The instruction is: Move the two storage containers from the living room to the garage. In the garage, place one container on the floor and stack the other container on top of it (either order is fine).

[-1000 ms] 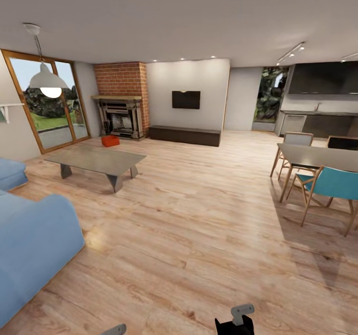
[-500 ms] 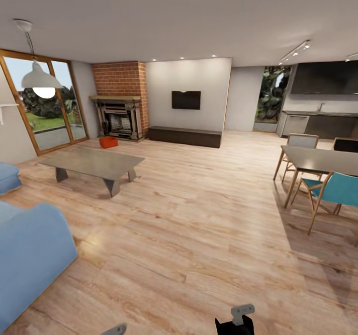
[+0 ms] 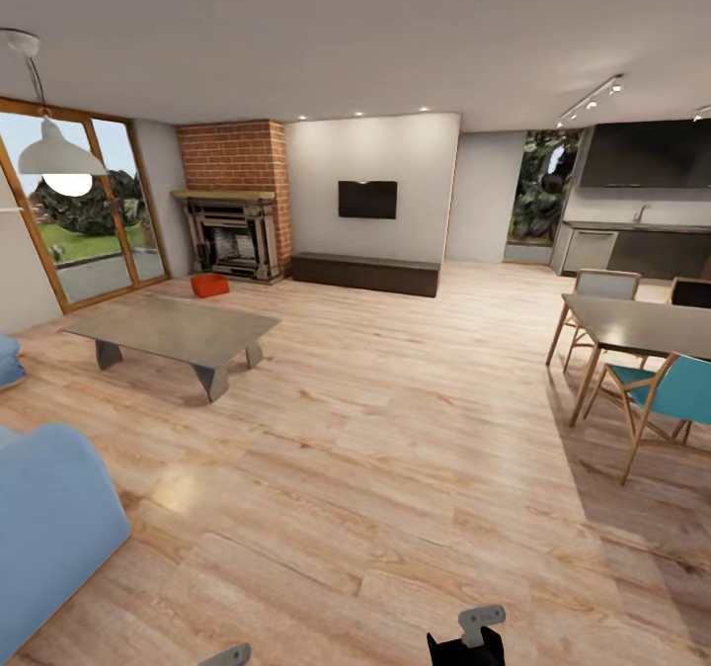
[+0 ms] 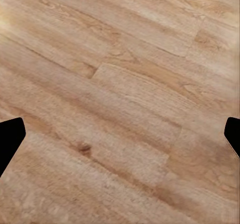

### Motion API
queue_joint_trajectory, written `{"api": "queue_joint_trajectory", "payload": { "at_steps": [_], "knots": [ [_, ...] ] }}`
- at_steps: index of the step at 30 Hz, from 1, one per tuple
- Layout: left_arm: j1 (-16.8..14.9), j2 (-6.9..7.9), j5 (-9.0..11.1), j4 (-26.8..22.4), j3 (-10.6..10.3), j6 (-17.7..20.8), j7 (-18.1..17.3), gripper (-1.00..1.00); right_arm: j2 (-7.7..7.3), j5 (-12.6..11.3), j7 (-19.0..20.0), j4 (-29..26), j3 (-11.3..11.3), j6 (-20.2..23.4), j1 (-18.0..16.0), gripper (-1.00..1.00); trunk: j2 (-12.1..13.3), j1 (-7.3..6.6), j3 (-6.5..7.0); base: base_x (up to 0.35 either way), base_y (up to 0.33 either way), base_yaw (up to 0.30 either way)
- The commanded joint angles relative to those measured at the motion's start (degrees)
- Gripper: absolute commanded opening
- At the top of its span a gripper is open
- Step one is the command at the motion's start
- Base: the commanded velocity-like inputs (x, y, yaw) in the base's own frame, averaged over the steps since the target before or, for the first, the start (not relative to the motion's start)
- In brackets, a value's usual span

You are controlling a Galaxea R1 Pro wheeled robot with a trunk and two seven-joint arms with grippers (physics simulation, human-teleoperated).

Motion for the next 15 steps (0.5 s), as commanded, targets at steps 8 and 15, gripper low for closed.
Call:
{"api": "queue_joint_trajectory", "payload": {
  "at_steps": [8, 15],
  "knots": [
    [0.0, -0.01, 0.5, -0.1, 0.1, 0.2, 0.1, 1.00, 0.03, 0.5, 0.3, 0.0, -0.2, -0.2, 0.0, 1.00, -0.1, 0.06, -0.06, 0.324, -0.125, 0.000],
    [0.0, 0.00, 0.5, -0.1, 0.1, 0.2, 0.1, 1.00, 0.03, 0.5, 0.2, 0.0, -0.2, -0.2, 0.0, 1.00, -0.1, 0.06, -0.06, 0.324, -0.126, 0.000]
  ]
}}
